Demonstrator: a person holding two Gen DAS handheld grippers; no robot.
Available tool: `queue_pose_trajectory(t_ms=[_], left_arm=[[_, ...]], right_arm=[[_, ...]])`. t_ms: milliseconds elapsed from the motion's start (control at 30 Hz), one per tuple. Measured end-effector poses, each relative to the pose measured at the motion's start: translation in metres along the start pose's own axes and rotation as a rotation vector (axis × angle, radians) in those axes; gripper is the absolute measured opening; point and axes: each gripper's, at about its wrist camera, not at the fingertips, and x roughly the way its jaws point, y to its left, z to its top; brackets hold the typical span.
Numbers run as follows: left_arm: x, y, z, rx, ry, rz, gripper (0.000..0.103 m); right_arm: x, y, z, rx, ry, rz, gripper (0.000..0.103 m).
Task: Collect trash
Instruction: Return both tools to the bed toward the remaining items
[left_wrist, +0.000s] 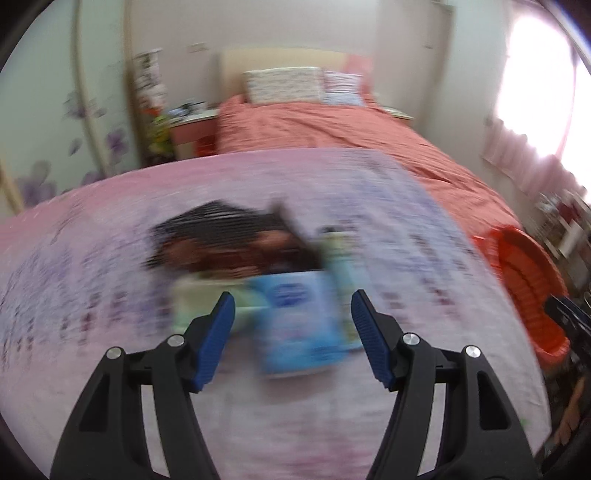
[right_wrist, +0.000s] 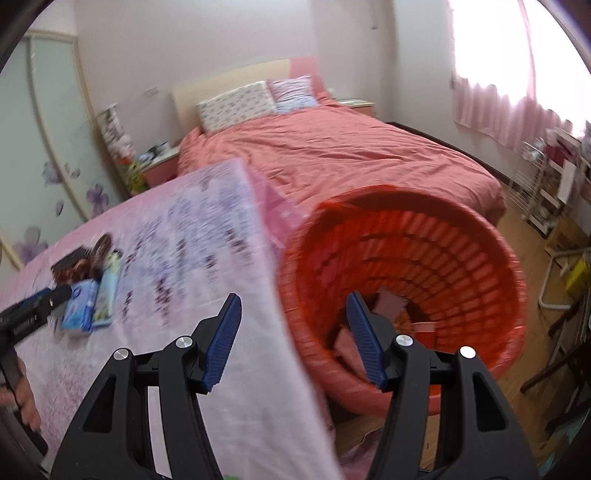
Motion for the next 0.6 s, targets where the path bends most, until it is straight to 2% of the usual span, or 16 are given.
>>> queue_pose_trajectory(t_ms=[133, 267, 400, 433, 500, 533, 600], left_arm=[[0.015, 0.044, -0.001, -0.089, 0.041, 0.032, 0.062], [0.030, 0.058, -0.002, -0.123, 0.076, -0.015, 0.053], [0.028, 0.061, -0.005, -0.109, 0.056, -0.061, 0.028], [0.027, 0.061, -0.006, -0.103, 0.051, -0.058, 0.019], [0.020, 0.063, -0.009, -0.083, 0.049, -0.061, 0.009], [0.017, 0.066, -0.012, -0.077, 0.048, -0.048, 0.006], [0.011, 0.077, -0.019, -0.076, 0.050, -0.048, 0.006]], right_arm=[[0.006, 0.029, -0.005, -0.048, 0.026, 0.026, 0.060], [0.009, 0.053, -0.009, -0.083, 0.042, 0.042, 0.060], [0.013, 0.074, -0.010, -0.116, 0.050, 0.051, 0.060], [0.015, 0.080, -0.010, -0.125, 0.053, 0.056, 0.060], [0.017, 0.091, -0.010, -0.137, 0.057, 0.065, 0.060], [0.019, 0.098, -0.010, -0.146, 0.062, 0.075, 0.060], [0.023, 0.110, -0.010, -0.157, 0.066, 0.091, 0.060]])
